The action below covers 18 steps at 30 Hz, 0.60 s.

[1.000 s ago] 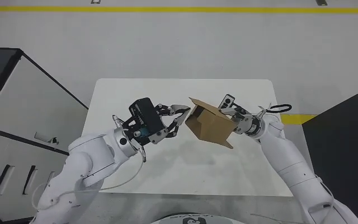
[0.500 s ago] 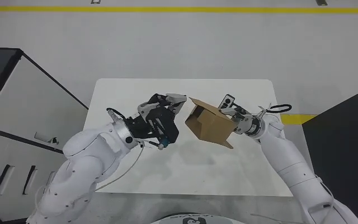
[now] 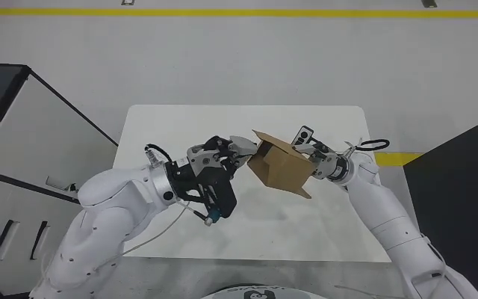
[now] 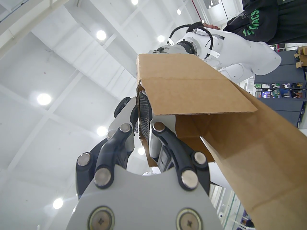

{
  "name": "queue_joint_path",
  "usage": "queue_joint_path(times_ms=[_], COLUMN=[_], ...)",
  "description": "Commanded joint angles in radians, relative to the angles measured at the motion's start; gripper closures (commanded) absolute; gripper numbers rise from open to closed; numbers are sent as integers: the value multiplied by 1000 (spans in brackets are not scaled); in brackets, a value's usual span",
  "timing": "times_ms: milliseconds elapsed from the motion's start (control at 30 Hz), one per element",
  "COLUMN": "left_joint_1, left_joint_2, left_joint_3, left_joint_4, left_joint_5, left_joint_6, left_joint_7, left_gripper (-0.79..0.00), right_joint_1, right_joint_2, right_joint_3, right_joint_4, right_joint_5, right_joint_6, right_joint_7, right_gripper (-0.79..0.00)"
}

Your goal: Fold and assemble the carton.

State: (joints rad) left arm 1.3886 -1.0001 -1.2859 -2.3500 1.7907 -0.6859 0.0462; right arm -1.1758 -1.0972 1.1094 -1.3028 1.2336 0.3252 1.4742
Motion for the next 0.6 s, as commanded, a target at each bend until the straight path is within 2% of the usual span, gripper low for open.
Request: queue_joint_path(times_ms=[0, 567], left_joint_1=[-3, -54], left_joint_2=[2, -8], left_joint_3=[5, 129], left_joint_4=[0, 7], left_joint_5=[28, 121], left_joint_6=[-14, 2], left_joint_7=[6, -52], left_gripper=[0, 0], right_joint_1=[0, 0], right_joint_2=[0, 0], right_joint_3=[0, 0], right_joint_4=[0, 0], right_joint_5=[0, 0], right_joint_6=[0, 0], right_joint_7=[0, 0], right_gripper=[0, 0])
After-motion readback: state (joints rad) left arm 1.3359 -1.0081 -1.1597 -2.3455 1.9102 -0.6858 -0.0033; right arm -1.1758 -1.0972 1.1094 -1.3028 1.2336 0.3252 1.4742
